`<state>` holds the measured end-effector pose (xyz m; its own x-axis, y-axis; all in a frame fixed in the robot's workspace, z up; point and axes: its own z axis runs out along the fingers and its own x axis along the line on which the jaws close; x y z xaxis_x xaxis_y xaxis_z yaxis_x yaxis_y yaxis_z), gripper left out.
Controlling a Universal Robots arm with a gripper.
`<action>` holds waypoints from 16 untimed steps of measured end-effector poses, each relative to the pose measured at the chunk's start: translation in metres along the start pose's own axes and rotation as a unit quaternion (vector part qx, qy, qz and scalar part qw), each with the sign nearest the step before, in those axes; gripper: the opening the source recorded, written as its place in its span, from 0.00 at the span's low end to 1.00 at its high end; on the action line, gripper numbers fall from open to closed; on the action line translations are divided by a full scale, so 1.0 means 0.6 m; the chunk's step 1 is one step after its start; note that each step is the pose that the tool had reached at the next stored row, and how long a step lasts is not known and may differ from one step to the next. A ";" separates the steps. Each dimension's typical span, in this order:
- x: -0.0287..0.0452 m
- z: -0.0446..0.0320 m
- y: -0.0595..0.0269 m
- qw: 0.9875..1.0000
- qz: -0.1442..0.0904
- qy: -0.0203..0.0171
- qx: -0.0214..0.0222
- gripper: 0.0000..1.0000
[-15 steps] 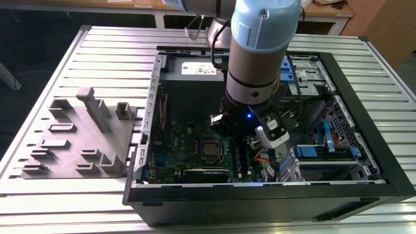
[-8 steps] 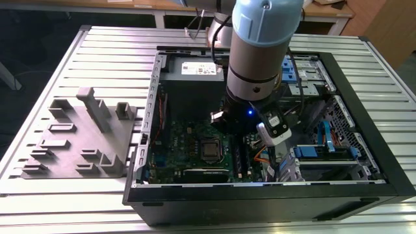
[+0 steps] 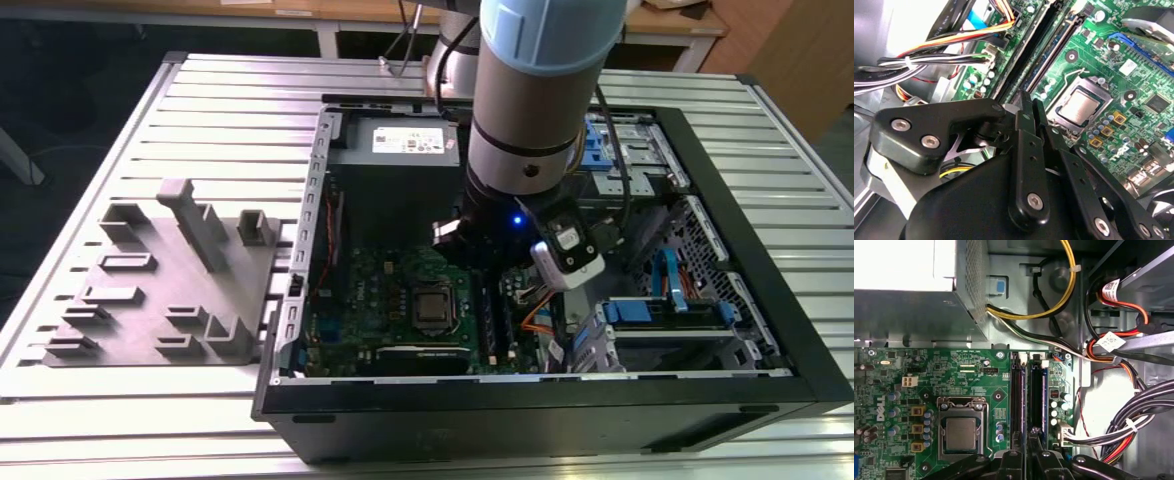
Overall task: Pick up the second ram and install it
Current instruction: 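Insert the second ram into the second slot, then press down the second ram until it locks into place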
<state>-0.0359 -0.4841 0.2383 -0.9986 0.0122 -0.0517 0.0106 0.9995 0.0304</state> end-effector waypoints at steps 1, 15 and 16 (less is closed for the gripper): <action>0.000 0.000 0.000 1.000 0.000 0.000 0.000 0.16; -0.001 0.000 0.000 1.000 0.000 0.000 0.000 0.07; -0.001 0.000 0.000 1.000 0.000 0.000 0.000 0.07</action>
<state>-0.0351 -0.4841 0.2384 -0.9986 0.0121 -0.0516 0.0106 0.9995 0.0303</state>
